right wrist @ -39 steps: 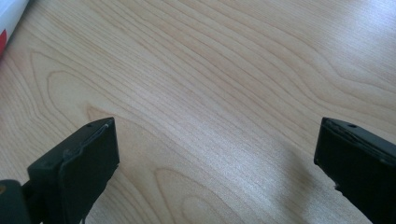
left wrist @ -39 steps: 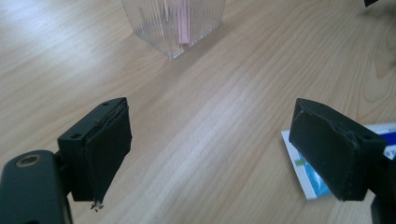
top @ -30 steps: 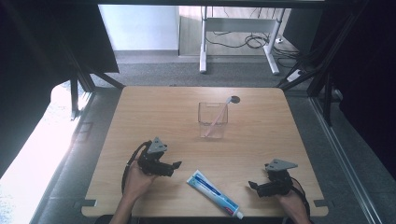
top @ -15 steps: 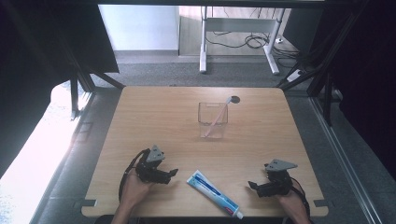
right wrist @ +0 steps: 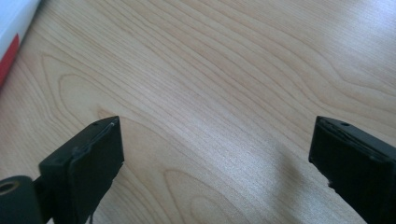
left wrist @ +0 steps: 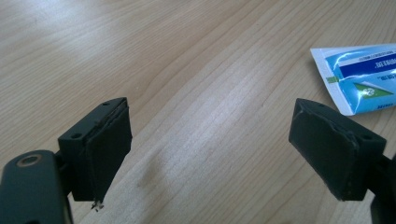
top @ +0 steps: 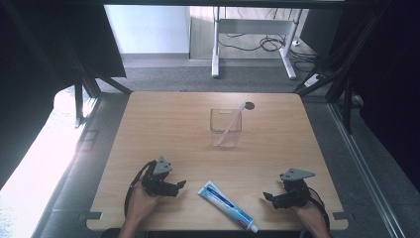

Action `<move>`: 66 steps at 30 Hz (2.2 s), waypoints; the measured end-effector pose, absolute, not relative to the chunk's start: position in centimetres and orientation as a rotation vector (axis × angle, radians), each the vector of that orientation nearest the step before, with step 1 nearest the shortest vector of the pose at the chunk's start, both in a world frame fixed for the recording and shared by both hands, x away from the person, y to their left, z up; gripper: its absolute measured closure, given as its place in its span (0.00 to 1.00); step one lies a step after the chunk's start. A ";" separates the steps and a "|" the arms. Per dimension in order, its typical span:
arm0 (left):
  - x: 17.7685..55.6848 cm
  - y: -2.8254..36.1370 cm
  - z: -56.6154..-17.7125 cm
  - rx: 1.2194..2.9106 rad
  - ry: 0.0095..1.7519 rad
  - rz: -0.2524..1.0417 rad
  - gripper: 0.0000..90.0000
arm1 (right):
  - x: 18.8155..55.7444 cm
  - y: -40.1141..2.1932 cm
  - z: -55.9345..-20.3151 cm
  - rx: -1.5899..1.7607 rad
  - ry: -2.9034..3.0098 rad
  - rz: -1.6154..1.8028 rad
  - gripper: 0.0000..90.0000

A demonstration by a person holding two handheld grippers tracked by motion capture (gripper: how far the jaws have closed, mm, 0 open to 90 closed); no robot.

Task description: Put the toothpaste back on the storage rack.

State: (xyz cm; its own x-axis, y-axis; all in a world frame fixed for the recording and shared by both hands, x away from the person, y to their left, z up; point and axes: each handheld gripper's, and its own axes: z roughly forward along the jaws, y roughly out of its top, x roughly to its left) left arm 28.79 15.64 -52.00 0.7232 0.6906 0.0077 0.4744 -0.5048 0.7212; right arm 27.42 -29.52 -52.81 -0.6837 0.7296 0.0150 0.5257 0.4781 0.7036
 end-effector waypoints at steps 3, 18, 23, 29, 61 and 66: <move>28.7 15.8 -52.0 2.190 0.888 0.385 0.15 | 27.5 -29.3 -52.4 1.081 2.459 1.002 0.08; 28.7 17.0 -52.0 2.132 0.929 0.370 0.15 | 27.6 -26.3 -50.1 1.105 2.694 0.935 0.19; 28.7 17.0 -51.9 2.132 0.921 0.368 0.15 | 27.3 -24.4 -48.8 1.035 2.747 0.901 0.27; 28.7 17.0 -51.9 2.128 0.922 0.365 0.15 | 27.2 -22.0 -47.5 0.983 2.816 0.888 0.37; 28.6 17.1 -51.8 2.123 0.907 0.361 0.15 | 26.9 -12.3 -49.7 0.809 3.071 0.415 0.41; 28.6 17.0 -51.9 2.132 0.905 0.356 0.15 | 26.9 -11.6 -50.1 0.795 3.074 0.351 0.45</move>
